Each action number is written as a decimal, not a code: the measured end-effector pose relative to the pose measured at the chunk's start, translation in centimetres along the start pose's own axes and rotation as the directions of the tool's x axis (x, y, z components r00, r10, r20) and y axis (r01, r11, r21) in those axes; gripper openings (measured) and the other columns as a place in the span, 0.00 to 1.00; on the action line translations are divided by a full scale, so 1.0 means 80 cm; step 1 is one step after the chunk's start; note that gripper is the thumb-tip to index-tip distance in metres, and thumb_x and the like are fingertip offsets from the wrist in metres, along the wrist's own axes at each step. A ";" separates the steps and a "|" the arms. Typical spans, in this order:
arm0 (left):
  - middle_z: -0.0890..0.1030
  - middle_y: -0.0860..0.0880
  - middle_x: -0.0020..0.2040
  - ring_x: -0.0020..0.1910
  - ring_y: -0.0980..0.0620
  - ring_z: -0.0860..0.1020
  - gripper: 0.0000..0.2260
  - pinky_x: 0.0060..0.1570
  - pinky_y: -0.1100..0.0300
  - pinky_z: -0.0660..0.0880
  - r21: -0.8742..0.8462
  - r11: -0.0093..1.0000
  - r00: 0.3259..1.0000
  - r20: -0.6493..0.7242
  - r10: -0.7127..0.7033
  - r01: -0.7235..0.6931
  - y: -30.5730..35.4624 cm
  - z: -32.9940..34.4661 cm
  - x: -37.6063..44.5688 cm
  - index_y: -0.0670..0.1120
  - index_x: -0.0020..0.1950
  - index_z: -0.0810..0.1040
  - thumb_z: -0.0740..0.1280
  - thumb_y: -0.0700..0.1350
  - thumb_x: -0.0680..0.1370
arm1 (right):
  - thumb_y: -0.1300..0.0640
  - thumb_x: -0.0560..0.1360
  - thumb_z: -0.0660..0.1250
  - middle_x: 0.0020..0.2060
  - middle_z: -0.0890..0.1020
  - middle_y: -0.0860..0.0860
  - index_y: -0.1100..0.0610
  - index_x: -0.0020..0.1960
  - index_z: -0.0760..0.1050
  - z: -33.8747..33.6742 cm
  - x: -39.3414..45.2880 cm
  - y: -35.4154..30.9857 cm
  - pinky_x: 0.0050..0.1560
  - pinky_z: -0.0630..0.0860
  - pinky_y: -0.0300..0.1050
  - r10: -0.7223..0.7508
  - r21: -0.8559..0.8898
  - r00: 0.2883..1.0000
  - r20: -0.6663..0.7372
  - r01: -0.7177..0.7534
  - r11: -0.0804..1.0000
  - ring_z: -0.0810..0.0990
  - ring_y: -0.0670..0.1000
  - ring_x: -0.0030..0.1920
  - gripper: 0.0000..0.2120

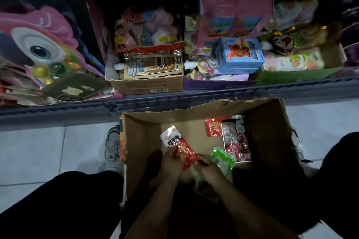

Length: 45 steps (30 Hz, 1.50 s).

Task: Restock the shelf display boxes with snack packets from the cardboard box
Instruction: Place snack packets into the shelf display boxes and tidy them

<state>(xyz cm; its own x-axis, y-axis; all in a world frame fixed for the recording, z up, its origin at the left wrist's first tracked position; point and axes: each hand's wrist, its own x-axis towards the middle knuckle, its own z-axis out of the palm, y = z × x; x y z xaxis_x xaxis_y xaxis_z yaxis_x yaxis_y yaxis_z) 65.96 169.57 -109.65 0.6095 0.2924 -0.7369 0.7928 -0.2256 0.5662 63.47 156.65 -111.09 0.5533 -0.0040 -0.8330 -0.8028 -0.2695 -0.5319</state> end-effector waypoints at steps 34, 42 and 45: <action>0.83 0.50 0.34 0.29 0.58 0.78 0.04 0.30 0.68 0.71 -0.114 0.965 0.908 0.327 0.261 -0.237 0.222 -0.097 -0.186 0.42 0.46 0.81 0.71 0.39 0.73 | 0.61 0.74 0.68 0.35 0.81 0.56 0.60 0.43 0.76 -0.099 -0.210 -0.210 0.30 0.75 0.38 -0.298 0.622 0.943 -0.146 0.322 0.714 0.80 0.49 0.30 0.03; 0.85 0.48 0.46 0.49 0.50 0.81 0.06 0.52 0.58 0.74 -0.003 0.866 0.816 0.332 0.473 -0.500 0.349 -0.190 -0.299 0.45 0.45 0.81 0.73 0.46 0.71 | 0.56 0.75 0.67 0.40 0.83 0.54 0.59 0.41 0.75 -0.131 -0.343 -0.321 0.43 0.76 0.44 -0.583 0.444 0.799 -0.148 0.580 0.683 0.81 0.52 0.40 0.07; 0.85 0.50 0.45 0.46 0.54 0.81 0.06 0.45 0.61 0.73 0.001 0.807 0.771 0.296 0.564 -0.590 0.374 -0.213 -0.340 0.46 0.43 0.81 0.71 0.48 0.73 | 0.57 0.75 0.67 0.38 0.83 0.53 0.58 0.40 0.75 -0.134 -0.381 -0.352 0.39 0.76 0.41 -0.656 0.417 0.738 -0.158 0.652 0.633 0.80 0.51 0.38 0.07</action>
<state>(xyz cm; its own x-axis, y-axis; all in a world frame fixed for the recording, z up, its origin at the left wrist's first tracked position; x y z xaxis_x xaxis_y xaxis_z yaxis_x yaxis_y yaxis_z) 73.13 170.73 -66.38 0.9168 -0.1764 -0.3582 0.2800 -0.3556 0.8917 71.60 154.03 -69.07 0.9702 0.0214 -0.2413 -0.2397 0.2284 -0.9436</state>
